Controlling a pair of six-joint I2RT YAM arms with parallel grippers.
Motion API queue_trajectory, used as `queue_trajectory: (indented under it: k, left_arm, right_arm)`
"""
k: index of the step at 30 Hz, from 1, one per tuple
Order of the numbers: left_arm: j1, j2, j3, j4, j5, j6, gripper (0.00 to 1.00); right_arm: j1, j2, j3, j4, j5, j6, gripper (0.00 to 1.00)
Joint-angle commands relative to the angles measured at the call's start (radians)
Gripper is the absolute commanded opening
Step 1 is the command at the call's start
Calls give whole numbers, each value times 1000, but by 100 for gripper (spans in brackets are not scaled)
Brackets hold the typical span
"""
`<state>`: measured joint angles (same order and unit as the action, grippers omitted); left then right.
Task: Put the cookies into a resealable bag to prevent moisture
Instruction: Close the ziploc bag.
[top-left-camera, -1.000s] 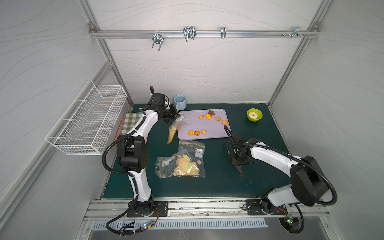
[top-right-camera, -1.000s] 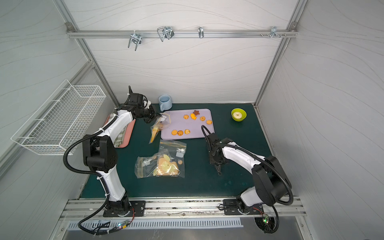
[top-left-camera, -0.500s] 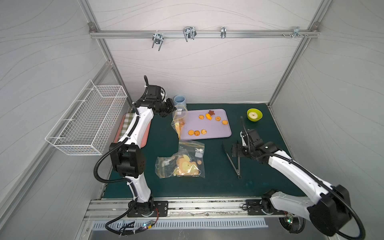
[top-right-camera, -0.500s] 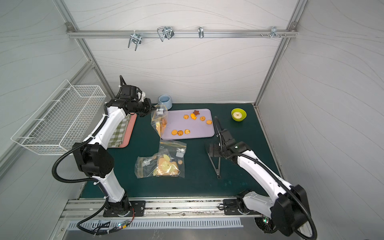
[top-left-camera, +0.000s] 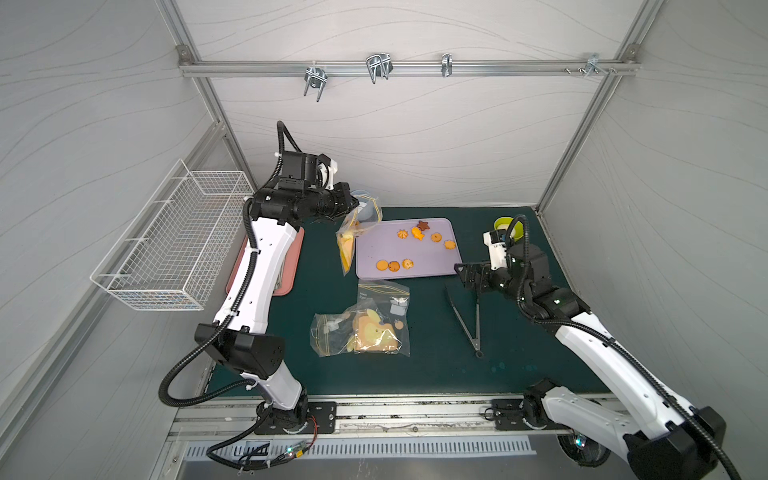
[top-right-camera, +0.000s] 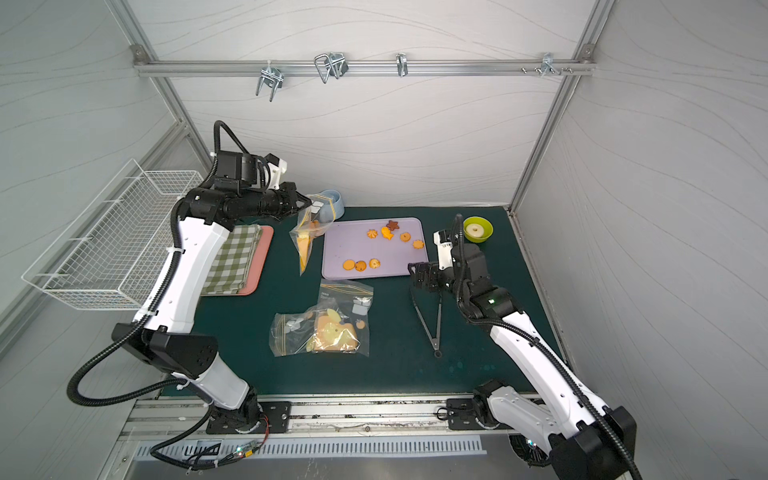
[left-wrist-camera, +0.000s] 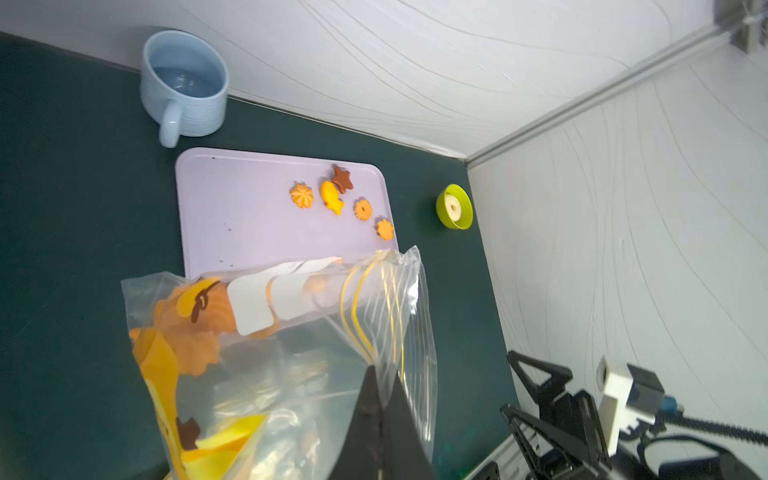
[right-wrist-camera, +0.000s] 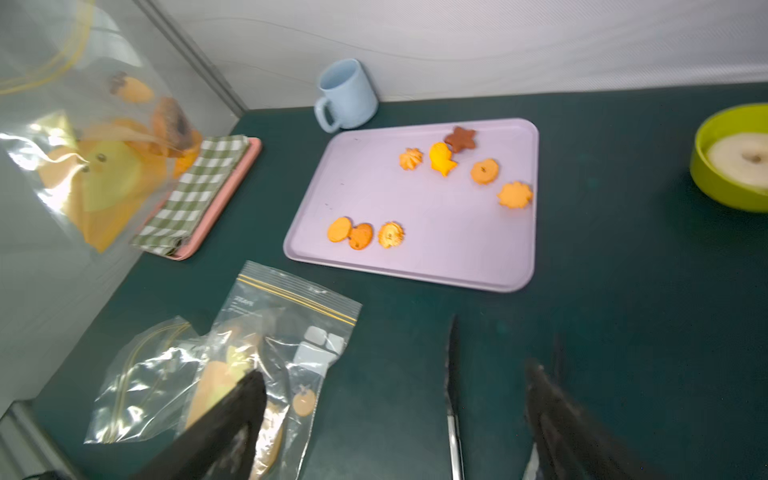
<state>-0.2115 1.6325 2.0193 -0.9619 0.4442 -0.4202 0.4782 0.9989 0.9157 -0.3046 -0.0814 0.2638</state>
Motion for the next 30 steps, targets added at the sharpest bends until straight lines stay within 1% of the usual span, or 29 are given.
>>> queue_trajectory:
  k: [1,4,9,11,12,14,17,21,25,28,30]
  left_arm:
    - [-41,-63,46,-29,75,73,0]
    - [-81,-106,50,-45,125,119,0]
    - [-128,-158,55,-86,212,205,0]
    - [-141,-183,39,-78,283,243,0]
    - [-150,-191,36,-80,302,261,0]
    - [-178,-208,36,-86,351,313,0]
    - [-230,-219,50,-114,361,377,0]
    - [-301,-220,60,-160,361,448,0]
    - [-341,-220,75,-188,364,480,0]
    - [-351,-226,76,-196,376,491,0]
    - [-359,-229,77,-201,381,497,0]
  right_arm:
    - [-3,10,65,128,-143,-94,91]
    - [-3,12,97,157,-198,-156,90]
    - [-4,14,148,146,-345,-359,90]
    - [-6,0,147,168,-376,-421,93]
    - [-9,-6,140,189,-412,-477,94]
    - [-19,-6,142,206,-506,-528,97]
    - [-35,27,214,131,-712,-579,96]
    - [-38,65,269,102,-908,-663,86]
    - [-50,119,357,42,-1028,-723,85]
    - [-55,164,424,-47,-1083,-787,85]
    - [-55,182,455,-62,-1122,-796,84]
